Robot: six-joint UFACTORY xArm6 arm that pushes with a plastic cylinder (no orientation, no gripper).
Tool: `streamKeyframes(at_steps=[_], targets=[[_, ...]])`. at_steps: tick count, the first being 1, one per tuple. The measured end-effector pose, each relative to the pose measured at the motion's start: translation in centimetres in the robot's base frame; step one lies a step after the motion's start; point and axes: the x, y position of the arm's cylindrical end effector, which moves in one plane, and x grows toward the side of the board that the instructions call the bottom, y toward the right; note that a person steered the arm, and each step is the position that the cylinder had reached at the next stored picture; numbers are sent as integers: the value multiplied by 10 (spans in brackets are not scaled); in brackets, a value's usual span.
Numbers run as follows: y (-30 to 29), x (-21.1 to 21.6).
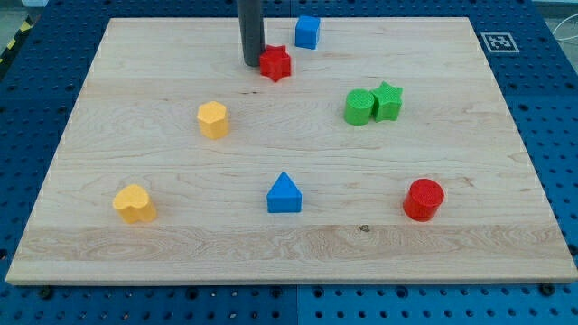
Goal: Slide red star to the center
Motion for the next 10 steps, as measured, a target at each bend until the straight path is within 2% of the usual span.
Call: streamKeyframes(at_steps=[3, 5, 10], targets=[[39, -27], [85, -2], [-3, 83]])
